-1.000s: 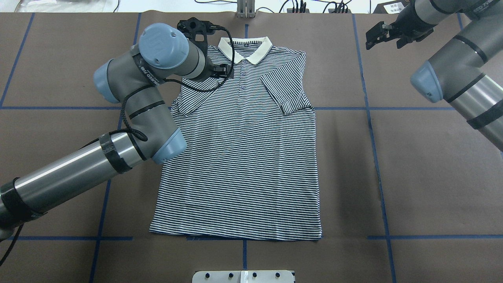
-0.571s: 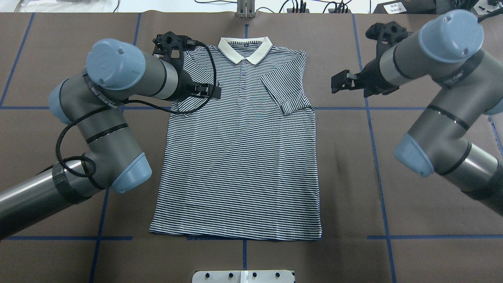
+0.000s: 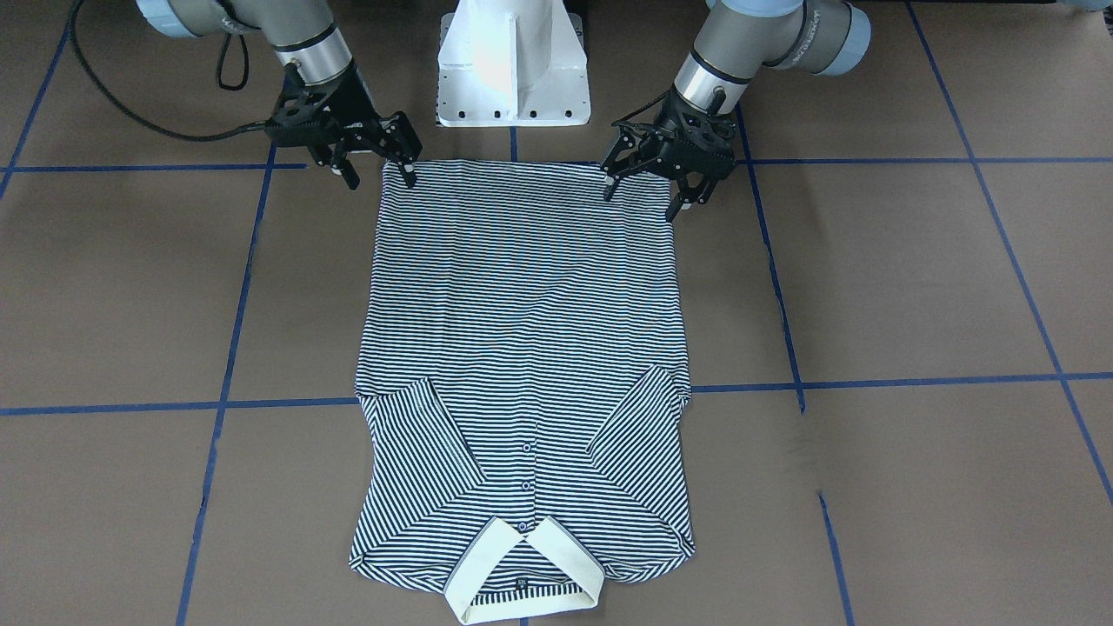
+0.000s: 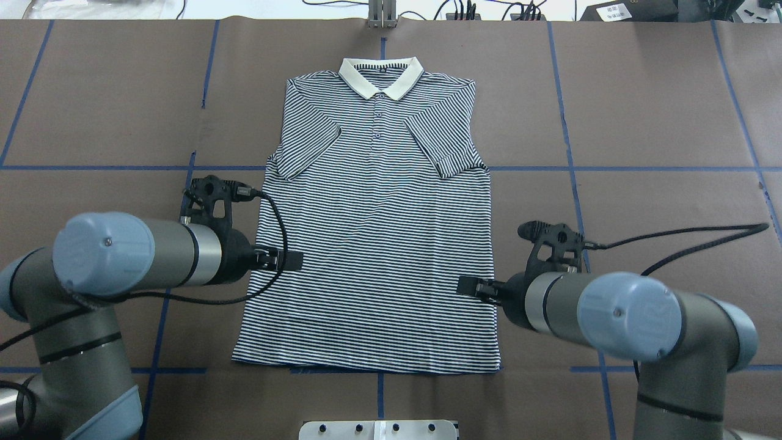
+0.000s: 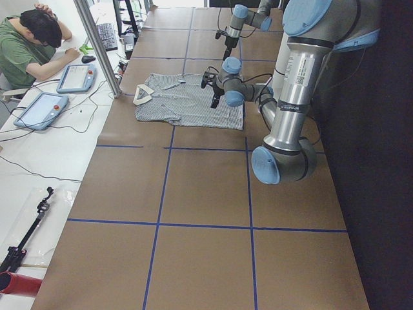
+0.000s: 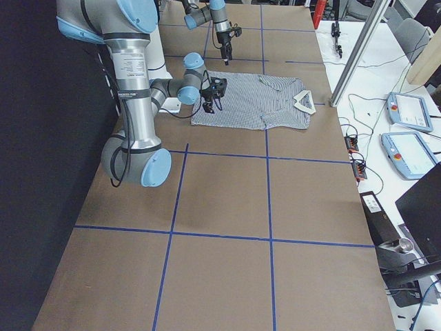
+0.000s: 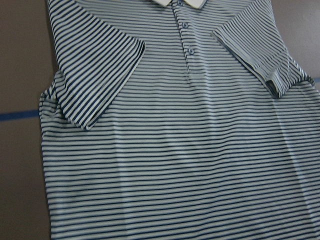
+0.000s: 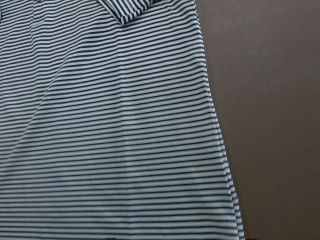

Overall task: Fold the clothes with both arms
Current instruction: 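Lower both grippers to the shirt hem nearest the robot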

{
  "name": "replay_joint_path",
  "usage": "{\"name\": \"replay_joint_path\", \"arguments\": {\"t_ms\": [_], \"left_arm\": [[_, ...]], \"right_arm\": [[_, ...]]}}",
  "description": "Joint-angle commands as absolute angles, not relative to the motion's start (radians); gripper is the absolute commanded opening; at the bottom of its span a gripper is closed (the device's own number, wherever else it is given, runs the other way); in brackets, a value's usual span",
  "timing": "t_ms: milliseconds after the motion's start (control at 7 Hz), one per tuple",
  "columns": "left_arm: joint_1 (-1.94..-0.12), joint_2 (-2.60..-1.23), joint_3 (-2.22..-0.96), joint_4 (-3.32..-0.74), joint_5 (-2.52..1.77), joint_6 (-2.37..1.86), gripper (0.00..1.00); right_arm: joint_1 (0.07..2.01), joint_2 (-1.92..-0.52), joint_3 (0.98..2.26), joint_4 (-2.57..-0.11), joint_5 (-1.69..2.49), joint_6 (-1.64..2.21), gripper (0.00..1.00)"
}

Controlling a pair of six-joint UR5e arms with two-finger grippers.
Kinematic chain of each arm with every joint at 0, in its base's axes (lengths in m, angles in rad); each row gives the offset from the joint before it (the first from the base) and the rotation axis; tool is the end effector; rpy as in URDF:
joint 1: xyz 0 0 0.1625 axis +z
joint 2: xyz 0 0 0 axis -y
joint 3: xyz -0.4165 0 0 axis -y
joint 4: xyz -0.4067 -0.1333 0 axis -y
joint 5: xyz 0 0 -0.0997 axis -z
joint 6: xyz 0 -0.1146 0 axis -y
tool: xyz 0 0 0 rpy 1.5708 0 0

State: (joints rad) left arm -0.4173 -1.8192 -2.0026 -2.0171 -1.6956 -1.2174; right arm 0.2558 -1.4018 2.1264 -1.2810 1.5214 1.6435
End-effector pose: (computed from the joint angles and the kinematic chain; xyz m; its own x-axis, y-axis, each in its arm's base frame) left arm 0.4675 -0.3374 0.2693 0.4723 0.1663 -0.8656 0.1449 0.9540 0.2623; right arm -0.4722 -0.2671 0.2793 0.4883 0.2027 0.8488 -0.3296 0.9434 -0.0357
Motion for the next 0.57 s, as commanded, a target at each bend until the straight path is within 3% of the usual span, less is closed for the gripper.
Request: {"name": "replay_joint_path", "arguments": {"t_ms": [0, 143, 429], "left_arm": [[-0.287, -1.74, -2.016, -2.016, -1.611, -1.352, 0.78], [-0.273, -1.702, -2.016, -2.016, -1.594, -1.362, 0.67], [-0.246, -1.671, -2.014, -2.011, -1.579, -1.379, 0.65]], "right_arm": [[0.108, -1.439, 2.14, -1.287, 1.383, 1.709, 0.83], [0.103, -1.439, 2.14, -1.287, 1.379, 1.71, 0.85], [0.101, -1.44, 2.137, -1.287, 1.376, 1.712, 0.85]]}}
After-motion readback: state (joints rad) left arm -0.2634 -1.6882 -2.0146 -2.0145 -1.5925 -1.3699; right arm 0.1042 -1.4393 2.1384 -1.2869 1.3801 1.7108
